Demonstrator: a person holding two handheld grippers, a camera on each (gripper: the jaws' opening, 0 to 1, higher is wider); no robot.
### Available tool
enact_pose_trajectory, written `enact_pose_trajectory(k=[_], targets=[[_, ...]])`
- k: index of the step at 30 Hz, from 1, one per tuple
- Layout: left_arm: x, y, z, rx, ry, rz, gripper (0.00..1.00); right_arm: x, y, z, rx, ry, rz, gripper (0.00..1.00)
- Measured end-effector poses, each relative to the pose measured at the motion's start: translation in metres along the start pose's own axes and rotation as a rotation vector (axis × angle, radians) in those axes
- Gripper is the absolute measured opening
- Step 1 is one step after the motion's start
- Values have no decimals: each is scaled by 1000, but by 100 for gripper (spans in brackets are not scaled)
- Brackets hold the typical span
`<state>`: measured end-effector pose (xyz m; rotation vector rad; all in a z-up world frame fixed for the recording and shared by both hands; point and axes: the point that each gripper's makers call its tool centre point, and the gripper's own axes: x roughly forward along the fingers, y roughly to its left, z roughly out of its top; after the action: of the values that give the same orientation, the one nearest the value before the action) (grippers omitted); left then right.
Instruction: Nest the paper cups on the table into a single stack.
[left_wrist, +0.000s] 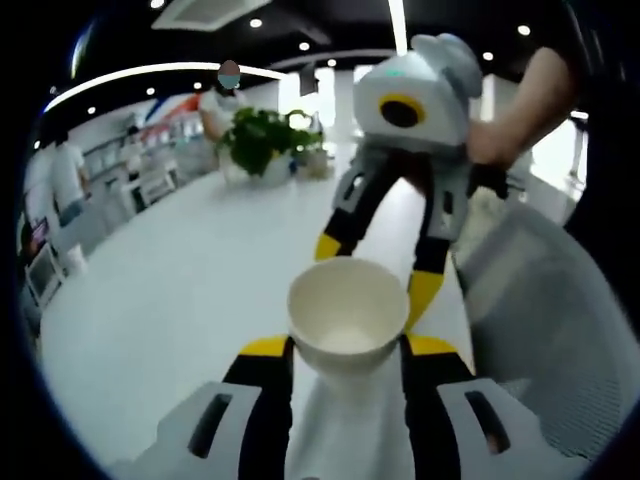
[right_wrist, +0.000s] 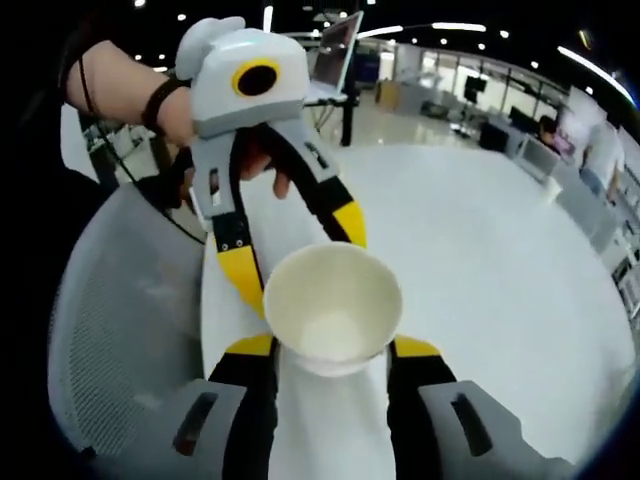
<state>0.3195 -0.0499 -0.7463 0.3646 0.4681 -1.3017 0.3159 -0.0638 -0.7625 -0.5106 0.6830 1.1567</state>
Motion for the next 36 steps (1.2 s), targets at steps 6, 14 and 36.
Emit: enact_pose_trajectory(k=[6,14,36], targets=[[3,21,14,30,4,5,41,-4,-22,11,38,-33,-38,39],[6,49,30,39,-19,22,42,-9,-51,24,49,-66,-80,39],[33,117,35,37,-6,49,42,11,-124,28,24,-28,-98,39]])
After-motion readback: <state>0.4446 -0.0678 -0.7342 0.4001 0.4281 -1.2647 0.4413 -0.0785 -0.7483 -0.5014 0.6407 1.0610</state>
